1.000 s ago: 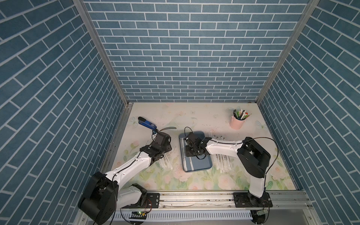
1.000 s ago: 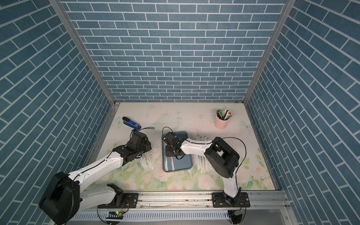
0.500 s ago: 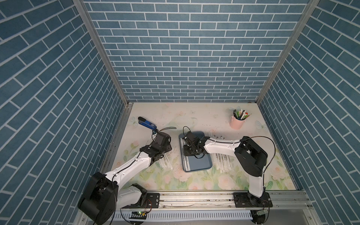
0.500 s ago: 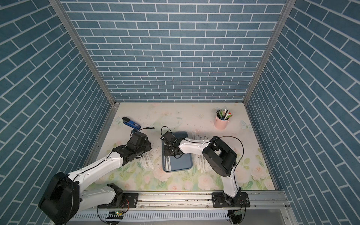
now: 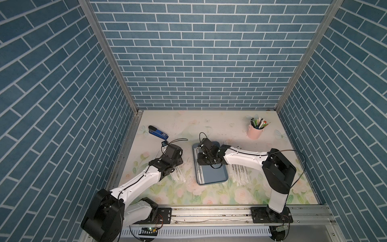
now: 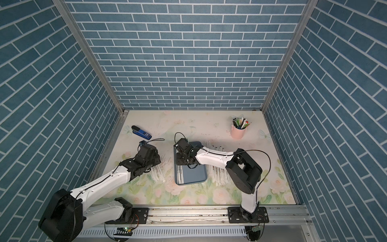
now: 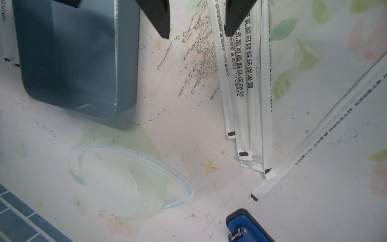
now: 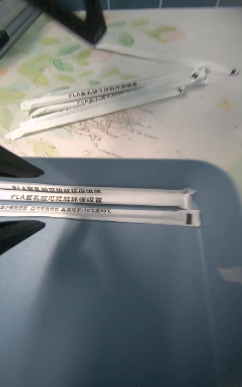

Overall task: Put the straws into the storage box
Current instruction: Adjust the straw in the storage box, then pick up the straw from the center of the board.

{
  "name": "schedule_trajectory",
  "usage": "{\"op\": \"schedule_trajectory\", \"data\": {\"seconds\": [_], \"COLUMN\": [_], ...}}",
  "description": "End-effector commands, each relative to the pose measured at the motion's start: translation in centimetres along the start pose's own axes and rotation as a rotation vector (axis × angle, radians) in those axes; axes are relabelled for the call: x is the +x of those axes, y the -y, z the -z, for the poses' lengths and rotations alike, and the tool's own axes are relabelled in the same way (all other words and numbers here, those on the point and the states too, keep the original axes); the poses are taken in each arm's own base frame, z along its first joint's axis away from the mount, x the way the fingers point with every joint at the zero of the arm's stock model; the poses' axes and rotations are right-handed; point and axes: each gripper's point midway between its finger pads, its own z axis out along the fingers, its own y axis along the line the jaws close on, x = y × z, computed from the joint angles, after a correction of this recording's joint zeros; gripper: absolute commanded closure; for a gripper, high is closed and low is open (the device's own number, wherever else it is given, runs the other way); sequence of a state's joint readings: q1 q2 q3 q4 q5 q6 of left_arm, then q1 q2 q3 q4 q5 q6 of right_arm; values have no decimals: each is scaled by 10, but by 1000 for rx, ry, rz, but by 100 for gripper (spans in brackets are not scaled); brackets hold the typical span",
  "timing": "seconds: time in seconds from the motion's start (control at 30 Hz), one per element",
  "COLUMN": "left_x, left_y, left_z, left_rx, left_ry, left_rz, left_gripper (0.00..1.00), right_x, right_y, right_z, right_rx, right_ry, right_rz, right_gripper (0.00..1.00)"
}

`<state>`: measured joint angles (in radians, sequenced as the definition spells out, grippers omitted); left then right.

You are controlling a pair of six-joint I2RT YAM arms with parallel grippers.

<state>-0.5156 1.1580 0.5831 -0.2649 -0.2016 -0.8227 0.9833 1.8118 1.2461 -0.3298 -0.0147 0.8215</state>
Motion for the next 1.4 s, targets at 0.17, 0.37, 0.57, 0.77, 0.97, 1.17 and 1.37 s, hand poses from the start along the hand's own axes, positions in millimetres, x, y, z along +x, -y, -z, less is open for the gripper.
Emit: {"op": "schedule_trajectory", "data": {"seconds": [0.17,0.37,0.57,0.77,0.97,1.17,1.37], "left_x": [24,26,21,28,30,36,40], "left_y": [-11,-9,2,-2,-3,-8,-16], "left_z": [-21,-26,-26,-33,-38,-43,-43], "left_rx": [-80,-84,-53,-73,-85,-102,-126], "left_ry": [-106,-119,-113,-136,-143,-155,-156], "left_rz": [-19,-22,-21,-29,-39,-47,-56], "left_gripper": [64,66,67,67,68,68,68], "right_x": [-20,-19,-18,-22,-22,-23,-21], "right_y": [26,31,31,36,38,40,42], "right_z": [34,32,28,30,28,27,26], "right_rx": [76,74,72,80,84,90,93], "right_ry": [102,108,103,111,108,109,108], "right_rz": [33,28,33,30,28,28,25], "right_gripper": [65,66,66,66,67,67,67]}}
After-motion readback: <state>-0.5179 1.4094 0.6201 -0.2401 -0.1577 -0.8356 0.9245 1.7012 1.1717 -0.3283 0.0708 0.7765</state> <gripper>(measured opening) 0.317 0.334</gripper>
